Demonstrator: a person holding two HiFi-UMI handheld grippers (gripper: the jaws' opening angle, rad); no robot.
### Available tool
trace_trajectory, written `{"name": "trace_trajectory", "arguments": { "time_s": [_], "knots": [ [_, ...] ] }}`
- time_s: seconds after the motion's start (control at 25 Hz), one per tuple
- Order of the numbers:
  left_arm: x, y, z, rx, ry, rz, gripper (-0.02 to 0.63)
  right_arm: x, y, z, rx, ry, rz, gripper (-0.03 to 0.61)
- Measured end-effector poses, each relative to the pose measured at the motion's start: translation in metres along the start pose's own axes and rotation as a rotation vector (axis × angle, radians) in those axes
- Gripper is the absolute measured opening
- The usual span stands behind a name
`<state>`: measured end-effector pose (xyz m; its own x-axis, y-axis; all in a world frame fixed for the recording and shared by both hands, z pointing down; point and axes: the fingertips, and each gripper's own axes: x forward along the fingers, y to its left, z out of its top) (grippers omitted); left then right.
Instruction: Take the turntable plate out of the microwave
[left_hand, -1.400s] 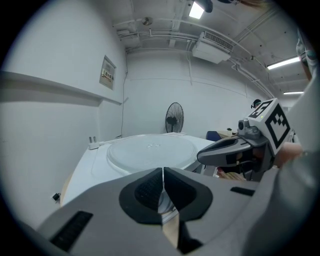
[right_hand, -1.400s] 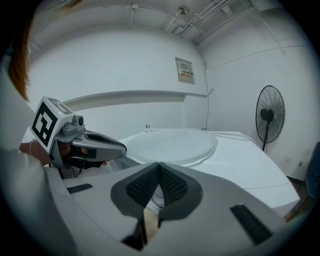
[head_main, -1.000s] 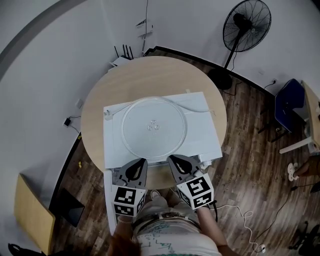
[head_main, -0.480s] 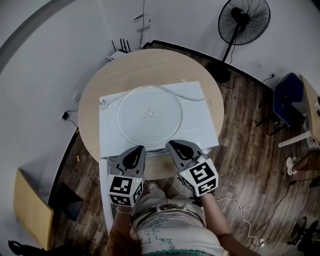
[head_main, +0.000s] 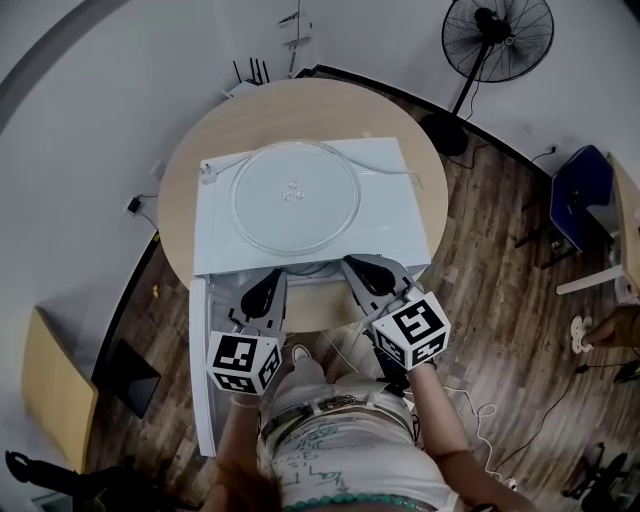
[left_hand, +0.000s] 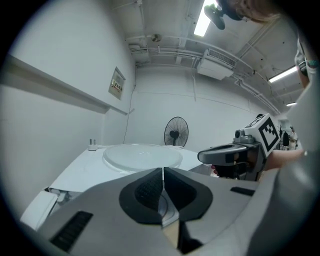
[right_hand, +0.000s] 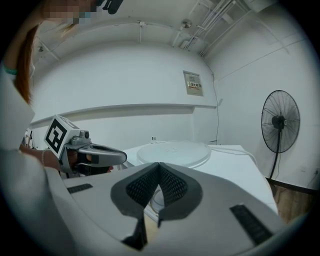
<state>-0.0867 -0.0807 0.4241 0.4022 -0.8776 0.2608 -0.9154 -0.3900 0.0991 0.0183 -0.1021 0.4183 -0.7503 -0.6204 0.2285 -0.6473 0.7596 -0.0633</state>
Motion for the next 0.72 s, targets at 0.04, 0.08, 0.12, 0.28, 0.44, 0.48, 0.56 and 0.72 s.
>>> {"name": "trace_trajectory", "arguments": {
  "time_s": [0.04,0.08,0.12,0.28,0.44,0.48,0.56,0.72],
  "knots": [
    [-0.003,-0.003,-0.001,-0.009,-0.004,0.008,0.020,-0.004,0.001,-0.001,0.001,-0.004,0.004,-0.009],
    [-0.006,-0.006,-0.002,-0.013,-0.009,0.016,0.020,-0.009,0.001,-0.001,0.001,-0.010,0.009,-0.009],
    [-0.008,-0.009,-0.002,-0.012,-0.014,0.025,0.018,-0.013,0.002,0.000,0.001,-0.018,0.015,-0.009],
    [-0.014,-0.020,0.001,-0.002,-0.039,0.053,0.018,-0.026,0.004,0.008,-0.001,-0.064,0.040,-0.009],
    [-0.014,-0.028,0.010,0.007,-0.074,0.080,0.018,-0.030,0.005,0.017,-0.018,-0.106,0.067,-0.009],
    [-0.013,-0.028,0.012,0.006,-0.083,0.083,0.018,-0.030,0.004,0.020,-0.021,-0.116,0.072,-0.009],
    [-0.009,-0.027,0.015,-0.006,-0.101,0.079,0.018,-0.028,0.002,0.024,-0.024,-0.134,0.079,-0.009],
    [-0.007,-0.017,-0.002,-0.078,-0.102,0.041,0.018,-0.016,-0.003,0.025,-0.020,-0.130,0.061,-0.009]
  ]
}}
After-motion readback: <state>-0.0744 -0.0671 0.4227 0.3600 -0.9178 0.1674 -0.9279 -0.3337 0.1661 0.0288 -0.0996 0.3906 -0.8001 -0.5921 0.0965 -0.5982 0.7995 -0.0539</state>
